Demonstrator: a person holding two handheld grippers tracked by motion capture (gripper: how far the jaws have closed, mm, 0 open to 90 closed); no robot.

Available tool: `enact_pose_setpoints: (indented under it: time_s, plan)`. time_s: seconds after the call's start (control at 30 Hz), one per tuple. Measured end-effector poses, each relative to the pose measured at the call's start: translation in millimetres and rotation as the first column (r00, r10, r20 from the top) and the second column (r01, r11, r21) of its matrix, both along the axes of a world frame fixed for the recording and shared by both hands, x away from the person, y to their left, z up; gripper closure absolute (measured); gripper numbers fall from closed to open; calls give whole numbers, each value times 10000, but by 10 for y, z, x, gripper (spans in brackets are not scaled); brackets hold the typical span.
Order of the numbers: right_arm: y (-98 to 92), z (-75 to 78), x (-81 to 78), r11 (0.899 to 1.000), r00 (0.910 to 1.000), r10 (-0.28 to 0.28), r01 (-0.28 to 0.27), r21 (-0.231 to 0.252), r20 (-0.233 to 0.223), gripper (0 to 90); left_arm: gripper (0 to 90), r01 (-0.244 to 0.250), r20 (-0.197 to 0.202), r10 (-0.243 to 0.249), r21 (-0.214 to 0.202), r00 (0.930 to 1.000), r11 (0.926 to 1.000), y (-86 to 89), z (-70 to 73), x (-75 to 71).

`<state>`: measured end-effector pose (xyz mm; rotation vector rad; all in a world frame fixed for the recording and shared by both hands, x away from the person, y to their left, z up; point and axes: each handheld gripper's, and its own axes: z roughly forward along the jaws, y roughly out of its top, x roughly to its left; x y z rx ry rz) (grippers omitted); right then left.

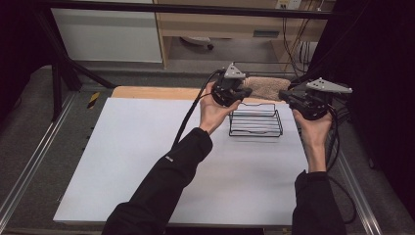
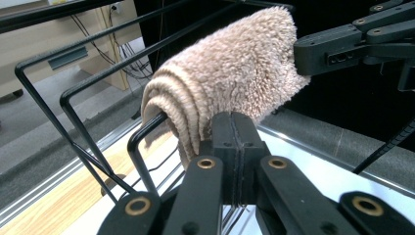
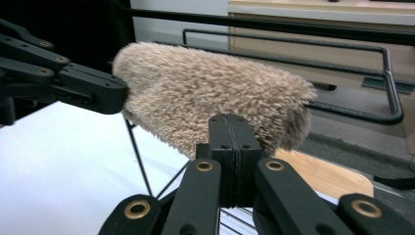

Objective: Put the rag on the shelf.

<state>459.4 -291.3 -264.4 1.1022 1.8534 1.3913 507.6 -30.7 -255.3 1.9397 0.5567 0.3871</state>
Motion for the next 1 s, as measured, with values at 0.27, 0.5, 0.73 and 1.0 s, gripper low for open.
enact_pose_setpoints:
  time_s: [0.27,0.5,0.73,1.0]
  plan:
    - [-33,-90,55,9993,9993,-365,365,-37,102,900,894,-66,66,66,63,10000,10000,-33,-48,39]
    - [-36,-79,9,9998,9994,-185,185,2,307,869,856,28,1,-28,22,10000,10000,-9,-33,5]
    - [-7,12,-102,10000,9988,-21,16,92,487,731,731,-24,-61,24,82,10000,10000,116,-5,-105]
    - [85,95,-239,9995,9989,-96,81,316,455,518,565,-153,-200,152,-43,9997,9999,415,-36,-262]
